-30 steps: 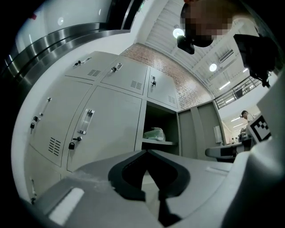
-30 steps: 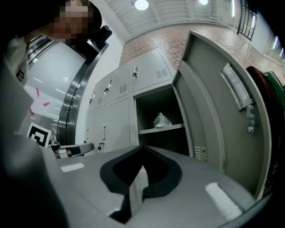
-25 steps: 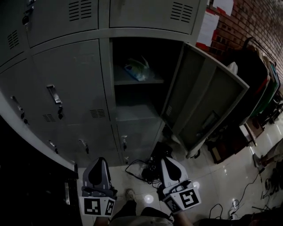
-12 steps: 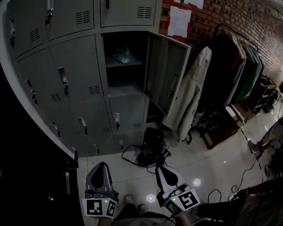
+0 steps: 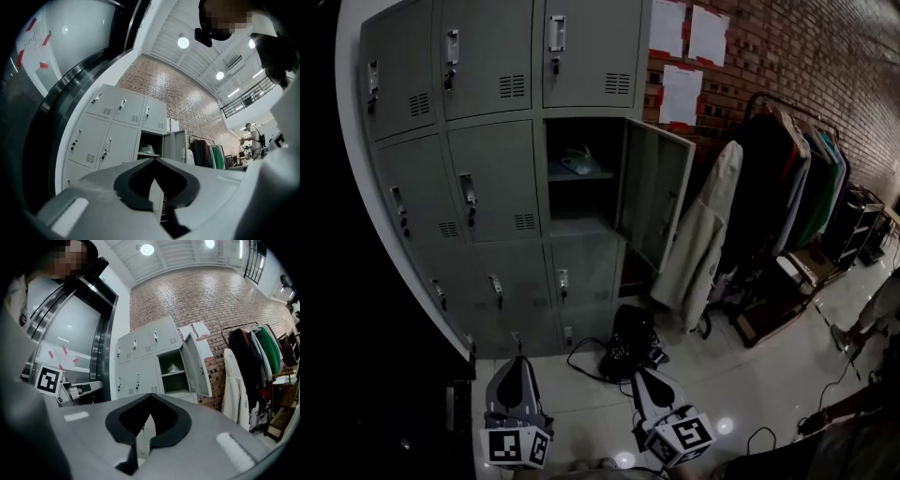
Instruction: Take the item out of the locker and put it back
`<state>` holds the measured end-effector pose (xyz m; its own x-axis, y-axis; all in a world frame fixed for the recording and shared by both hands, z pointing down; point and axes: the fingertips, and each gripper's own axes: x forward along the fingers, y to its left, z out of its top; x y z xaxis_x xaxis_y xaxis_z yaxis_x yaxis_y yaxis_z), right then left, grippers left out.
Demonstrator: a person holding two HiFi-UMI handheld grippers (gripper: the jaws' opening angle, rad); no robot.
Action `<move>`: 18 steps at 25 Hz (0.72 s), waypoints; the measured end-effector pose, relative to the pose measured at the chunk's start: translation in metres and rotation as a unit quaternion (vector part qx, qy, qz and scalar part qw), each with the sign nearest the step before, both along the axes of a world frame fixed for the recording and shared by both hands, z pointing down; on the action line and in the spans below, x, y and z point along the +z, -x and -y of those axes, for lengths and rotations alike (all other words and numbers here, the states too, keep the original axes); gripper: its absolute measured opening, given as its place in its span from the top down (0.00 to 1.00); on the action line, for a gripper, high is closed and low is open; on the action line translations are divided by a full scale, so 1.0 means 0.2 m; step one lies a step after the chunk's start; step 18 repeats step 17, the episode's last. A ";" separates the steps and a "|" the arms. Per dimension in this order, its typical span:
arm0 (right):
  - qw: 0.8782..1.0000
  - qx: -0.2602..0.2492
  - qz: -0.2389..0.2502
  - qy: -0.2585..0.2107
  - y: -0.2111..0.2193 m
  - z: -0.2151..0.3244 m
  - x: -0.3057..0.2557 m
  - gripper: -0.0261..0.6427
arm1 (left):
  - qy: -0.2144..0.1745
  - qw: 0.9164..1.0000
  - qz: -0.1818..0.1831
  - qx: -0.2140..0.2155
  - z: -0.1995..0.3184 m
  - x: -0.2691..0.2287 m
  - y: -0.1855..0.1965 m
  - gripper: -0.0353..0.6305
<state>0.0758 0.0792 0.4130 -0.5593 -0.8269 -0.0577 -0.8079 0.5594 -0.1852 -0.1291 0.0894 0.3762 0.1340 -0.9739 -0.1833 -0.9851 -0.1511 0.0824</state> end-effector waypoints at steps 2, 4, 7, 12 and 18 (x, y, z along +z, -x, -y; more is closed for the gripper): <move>1.000 0.001 0.000 -0.008 0.00 0.00 -0.02 0.96 | -0.004 1.000 0.004 -0.001 -0.01 -0.02 0.00 0.94; 1.000 0.004 0.000 -0.014 0.00 0.01 -0.03 0.96 | -0.004 1.000 0.004 0.000 -0.01 -0.02 0.00 0.94; 1.000 0.005 -0.004 -0.019 0.00 0.00 -0.04 0.96 | 0.002 1.000 0.004 0.003 -0.03 0.01 -0.01 0.94; 1.000 0.010 -0.001 -0.007 0.00 -0.01 -0.01 0.96 | 0.016 1.000 0.004 0.006 -0.05 0.06 -0.01 0.94; 1.000 0.008 -0.001 -0.006 0.00 0.01 -0.01 0.96 | 0.018 1.000 0.004 0.003 -0.03 0.05 0.00 0.94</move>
